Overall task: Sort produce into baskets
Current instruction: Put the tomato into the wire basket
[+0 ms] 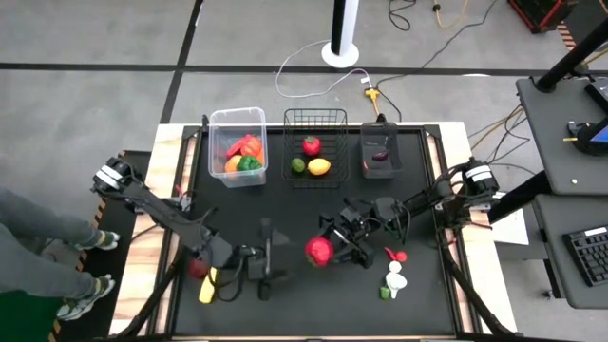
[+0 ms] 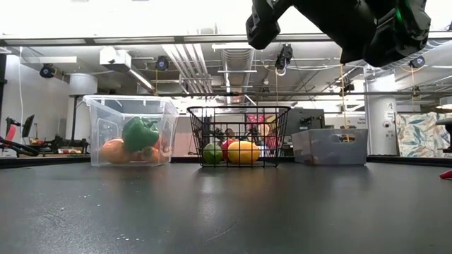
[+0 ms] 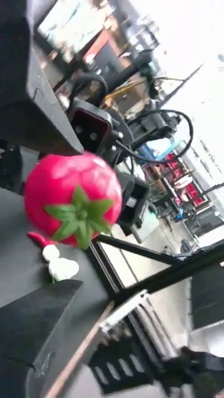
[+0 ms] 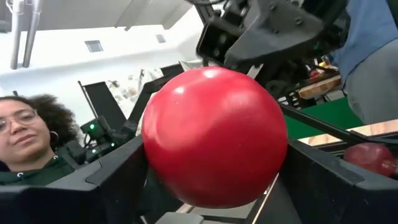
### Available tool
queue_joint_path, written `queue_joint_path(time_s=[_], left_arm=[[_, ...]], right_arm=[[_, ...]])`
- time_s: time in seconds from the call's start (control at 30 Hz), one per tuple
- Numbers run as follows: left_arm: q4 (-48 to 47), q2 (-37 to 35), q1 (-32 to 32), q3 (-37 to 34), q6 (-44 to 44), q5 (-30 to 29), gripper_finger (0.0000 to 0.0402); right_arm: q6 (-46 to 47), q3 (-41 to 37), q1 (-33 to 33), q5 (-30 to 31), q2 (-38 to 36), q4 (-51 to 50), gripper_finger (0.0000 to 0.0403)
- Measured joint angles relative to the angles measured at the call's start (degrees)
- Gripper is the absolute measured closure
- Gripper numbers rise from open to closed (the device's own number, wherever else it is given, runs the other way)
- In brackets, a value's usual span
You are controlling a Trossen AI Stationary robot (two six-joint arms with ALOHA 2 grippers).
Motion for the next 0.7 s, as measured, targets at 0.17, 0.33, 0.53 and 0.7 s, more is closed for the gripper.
queue_joint_path(time_s=[0.17,0.33,0.53,0.7], left_arm=[[6.72,3.81,0.01,-0.06,7.18,-2.11,0.008],[11.73,5.35,1.32,-0.02,9.57,-2.47,0.008],[13.47,7.28,2.36,-0.02,10.67,0.13,0.008],[14.42,8.92,3.11,1.18,11.35,0.54,0.008]], right_arm=[[1.14,0.02,0.02,0.0,-0.07,0.23,0.0085],[1.28,0.04,0.02,0.02,-0.07,0.22,0.0085],[1.3,0.04,0.02,-0.05,-0.09,0.17,0.0085],[1.31,0.04,0.04,-0.04,-0.11,0.2,0.0085]])
